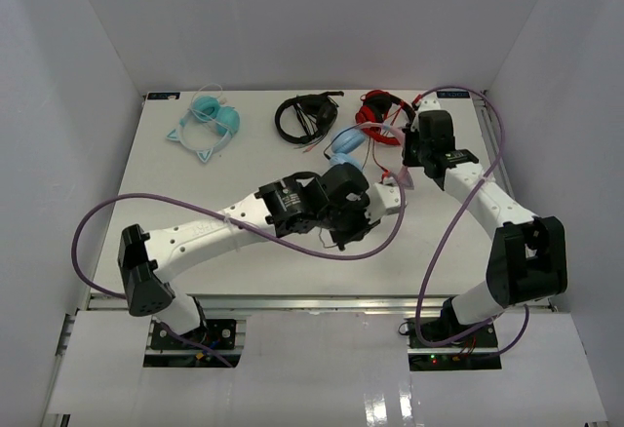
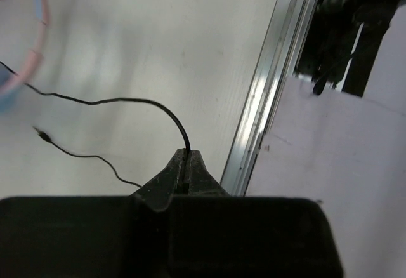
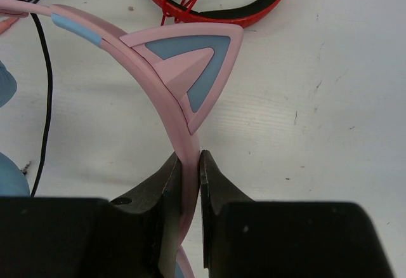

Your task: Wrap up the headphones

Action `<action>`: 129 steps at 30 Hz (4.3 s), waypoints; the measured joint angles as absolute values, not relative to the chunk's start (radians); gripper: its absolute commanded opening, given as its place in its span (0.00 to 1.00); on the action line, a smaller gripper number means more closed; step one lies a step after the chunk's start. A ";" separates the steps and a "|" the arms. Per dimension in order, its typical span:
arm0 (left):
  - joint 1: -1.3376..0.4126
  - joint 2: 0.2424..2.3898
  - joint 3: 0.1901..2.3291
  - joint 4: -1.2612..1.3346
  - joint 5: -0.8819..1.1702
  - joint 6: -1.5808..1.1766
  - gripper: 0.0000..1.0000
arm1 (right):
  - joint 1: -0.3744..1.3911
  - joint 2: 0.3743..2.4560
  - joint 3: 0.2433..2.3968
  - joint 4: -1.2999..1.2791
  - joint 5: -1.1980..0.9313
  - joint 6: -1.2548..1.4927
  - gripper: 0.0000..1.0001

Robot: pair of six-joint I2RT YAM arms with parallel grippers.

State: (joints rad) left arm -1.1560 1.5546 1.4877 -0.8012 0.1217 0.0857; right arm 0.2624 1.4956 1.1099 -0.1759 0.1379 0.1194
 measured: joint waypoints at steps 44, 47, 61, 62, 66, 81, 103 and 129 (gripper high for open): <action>-0.716 1.405 1.093 -0.144 0.156 0.187 0.61 | 0.181 1.121 0.908 -0.254 -0.847 -0.260 0.08; -0.667 1.409 1.026 -0.029 0.211 0.075 0.65 | 0.169 1.121 0.942 -0.252 -0.891 -0.222 0.08; -0.580 1.221 0.579 0.450 0.351 -0.246 0.98 | 0.150 1.147 1.013 -0.261 -0.877 -0.082 0.08; -0.580 1.222 0.544 0.482 0.362 -0.259 0.98 | 0.150 1.150 1.015 -0.260 -0.874 -0.073 0.08; -0.580 1.234 0.451 0.527 0.392 -0.285 0.98 | 0.150 1.162 1.016 -0.263 -0.860 -0.049 0.08; -0.694 1.650 0.444 0.767 0.508 -0.364 0.32 | 0.150 1.177 1.016 -0.263 -0.854 -0.011 0.08; -1.109 1.462 0.473 0.744 -0.061 -0.440 0.03 | 0.217 1.175 0.971 -0.206 -0.093 0.364 0.08; -1.127 1.666 1.111 -0.110 -0.383 0.195 0.13 | 0.408 1.502 0.833 -0.022 0.160 -0.055 0.08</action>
State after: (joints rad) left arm -1.1267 1.6663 1.1112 -0.1101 -0.3829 0.1952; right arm 0.4085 1.5023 0.8330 -0.0223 0.1603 -0.0551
